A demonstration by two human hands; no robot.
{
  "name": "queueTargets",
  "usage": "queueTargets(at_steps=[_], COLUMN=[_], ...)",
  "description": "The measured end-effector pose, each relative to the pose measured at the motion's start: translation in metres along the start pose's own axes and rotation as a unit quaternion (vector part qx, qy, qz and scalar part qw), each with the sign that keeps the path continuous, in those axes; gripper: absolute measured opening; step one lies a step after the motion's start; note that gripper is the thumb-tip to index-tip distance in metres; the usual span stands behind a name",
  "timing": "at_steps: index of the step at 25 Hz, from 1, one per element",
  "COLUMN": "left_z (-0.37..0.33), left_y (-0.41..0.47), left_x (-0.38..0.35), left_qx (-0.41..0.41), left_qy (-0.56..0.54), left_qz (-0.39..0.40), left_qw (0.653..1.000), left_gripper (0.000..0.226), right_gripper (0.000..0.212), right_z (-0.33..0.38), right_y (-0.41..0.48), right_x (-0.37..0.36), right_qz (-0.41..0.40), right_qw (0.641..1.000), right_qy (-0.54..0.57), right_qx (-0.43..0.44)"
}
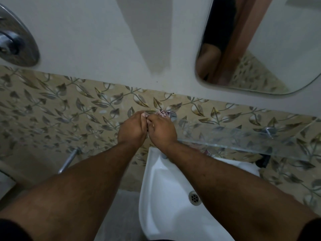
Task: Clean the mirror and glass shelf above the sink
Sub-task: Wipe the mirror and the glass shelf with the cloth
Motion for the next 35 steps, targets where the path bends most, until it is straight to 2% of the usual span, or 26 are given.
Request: queueTargets(at_steps=[4,7,10,12,14,15,16,17,18,19,20,21,23,24,25,27,28,29,30,31,32,33,35], left_z=[0.007,0.007,0.009,0.012,0.01,0.009,0.007,0.005,0.002,0.0,-0.002,-0.004,-0.007,-0.01,-0.012,-0.017,-0.019,-0.02,-0.021,-0.022,-0.022,-0.022,-0.022], left_y=[-0.002,-0.002,-0.001,0.001,0.002,0.001,0.001,0.002,0.004,0.005,0.006,0.007,0.009,0.012,0.013,0.019,0.022,0.023,0.023,0.022,0.021,0.021,0.021], left_x=[0.006,0.015,0.026,0.029,0.026,0.023,0.02,0.017,0.014,0.01,0.007,0.003,-0.004,-0.007,-0.009,-0.013,-0.014,-0.014,-0.015,-0.017,-0.017,-0.018,-0.019], left_qx=[0.005,-0.064,-0.174,-0.194,-0.195,-0.194,-0.2,-0.208,-0.218,-0.227,-0.23,-0.23,-0.225,-0.227,-0.231,-0.241,-0.244,-0.244,-0.242,-0.241,-0.239,-0.237,-0.234], left_qy=[-0.006,-0.007,0.025,0.046,0.065,0.073,0.082,0.093,0.105,0.116,0.125,0.131,0.136,0.138,0.14,0.142,0.141,0.142,0.145,0.148,0.15,0.149,0.149], left_qz=[-0.029,-0.021,0.013,0.024,0.034,0.038,0.043,0.047,0.051,0.054,0.055,0.054,0.057,0.061,0.061,0.06,0.059,0.057,0.054,0.051,0.049,0.05,0.054], left_qw=[1.0,0.998,0.984,0.98,0.978,0.978,0.976,0.972,0.969,0.965,0.964,0.963,0.963,0.962,0.961,0.958,0.958,0.958,0.958,0.958,0.958,0.959,0.959], left_gripper=[0.065,0.068,0.062,0.061,0.061,0.061,0.061,0.061,0.061,0.061,0.061,0.061,0.062,0.062,0.063,0.062,0.062,0.062,0.062,0.062,0.062,0.062,0.063], right_gripper=[0.029,0.025,0.022,0.025,0.023,0.022,0.022,0.022,0.024,0.025,0.023,0.023,0.061,0.083,0.094,0.084,0.08,0.078,0.069,0.055,0.046,0.043,0.042], right_z=[0.0,0.005,0.003,-0.004,-0.016,-0.021,-0.026,-0.032,-0.041,-0.056,-0.073,-0.094,-0.136,-0.156,-0.179,-0.223,-0.241,-0.255,-0.271,-0.283,-0.293,-0.302,-0.309], right_y=[0.009,0.007,-0.019,-0.046,-0.077,-0.095,-0.111,-0.125,-0.137,-0.149,-0.161,-0.17,-0.185,-0.192,-0.2,-0.214,-0.22,-0.225,-0.231,-0.231,-0.231,-0.23,-0.227], right_x=[0.014,0.03,0.05,0.05,0.035,0.026,0.02,0.016,0.014,0.017,0.021,0.029,0.056,0.072,0.091,0.133,0.154,0.175,0.189,0.198,0.202,0.204,0.201], right_qz=[0.092,0.136,0.079,0.065,0.081,0.086,0.086,0.085,0.075,0.06,0.036,0.011,-0.046,-0.097,-0.133,-0.206,-0.236,-0.261,-0.266,-0.25,-0.245,-0.243,-0.211], right_qw=[0.994,0.987,0.977,0.97,0.98,0.984,0.966,0.898,0.805,0.716,0.648,0.598,0.536,0.525,0.518,0.498,0.513,0.568,0.668,0.76,0.81,0.821,0.823], right_qy=[0.053,0.023,-0.009,0.0,0.047,0.124,0.239,0.383,0.494,0.572,0.625,0.662,0.717,0.719,0.724,0.746,0.727,0.667,0.545,0.371,0.225,0.147,0.104], right_qx=[0.006,0.076,0.2,0.234,0.177,0.092,-0.046,-0.199,-0.321,-0.396,-0.433,-0.452,-0.444,-0.445,-0.435,-0.392,-0.391,-0.405,-0.431,-0.471,-0.483,-0.496,-0.517])
Point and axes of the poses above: each hand's wrist, its own y-axis towards the middle knuckle, its own x-axis out of the back of the hand, z = x × y, the point moved 1 cm from there along y, towards the middle knuckle, and after that the axes turned 3 degrees about -x, right-handed, at the moved point
